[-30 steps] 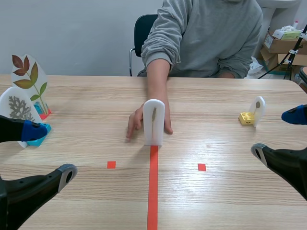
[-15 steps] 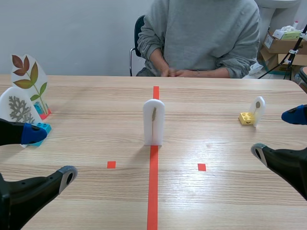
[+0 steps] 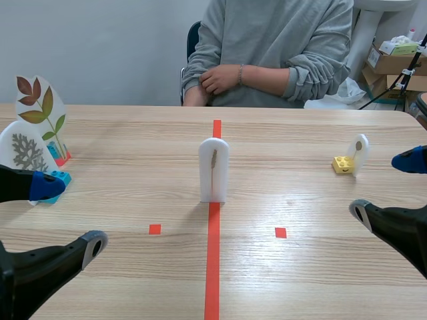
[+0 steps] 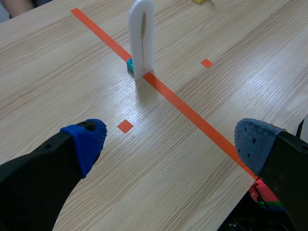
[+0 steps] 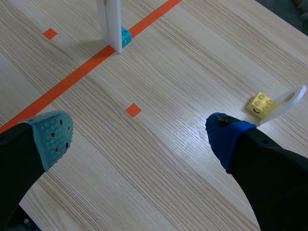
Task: Do the leaf sorting experiment
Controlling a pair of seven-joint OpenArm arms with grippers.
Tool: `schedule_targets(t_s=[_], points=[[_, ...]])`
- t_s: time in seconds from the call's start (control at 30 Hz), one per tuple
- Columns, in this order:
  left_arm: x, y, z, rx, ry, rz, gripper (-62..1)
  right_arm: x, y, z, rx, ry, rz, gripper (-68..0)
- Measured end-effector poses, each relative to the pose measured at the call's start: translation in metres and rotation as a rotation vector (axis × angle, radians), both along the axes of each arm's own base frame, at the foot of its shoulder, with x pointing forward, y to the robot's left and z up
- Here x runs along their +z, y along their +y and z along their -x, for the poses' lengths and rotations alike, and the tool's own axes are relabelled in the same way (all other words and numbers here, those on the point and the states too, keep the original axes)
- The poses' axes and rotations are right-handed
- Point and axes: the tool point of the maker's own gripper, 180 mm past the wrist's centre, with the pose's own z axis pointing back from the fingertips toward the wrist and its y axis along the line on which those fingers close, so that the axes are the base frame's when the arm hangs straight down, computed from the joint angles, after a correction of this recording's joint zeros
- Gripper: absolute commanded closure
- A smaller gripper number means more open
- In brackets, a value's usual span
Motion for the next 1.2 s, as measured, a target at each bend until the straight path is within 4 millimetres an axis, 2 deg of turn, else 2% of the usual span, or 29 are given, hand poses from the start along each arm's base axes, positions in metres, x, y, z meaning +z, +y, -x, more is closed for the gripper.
schedule_targets(t_s=[1.03, 1.1, 1.2], points=[[0.000, 0.000, 0.000, -0.001, 0.001, -0.001, -56.8, -0.011, -0.006, 0.003, -0.003, 0.023, 0.075, -56.4], [0.000, 0.000, 0.000, -0.001, 0.001, -0.002, -56.8, -0.009, -0.008, -0.001, 0.030, 0.018, 0.115, -56.4], [0.000, 0.000, 0.000, -0.001, 0.001, -0.002, -56.8, -0.001, -0.011, -0.016, 0.037, -0.021, 0.170, -56.4]])
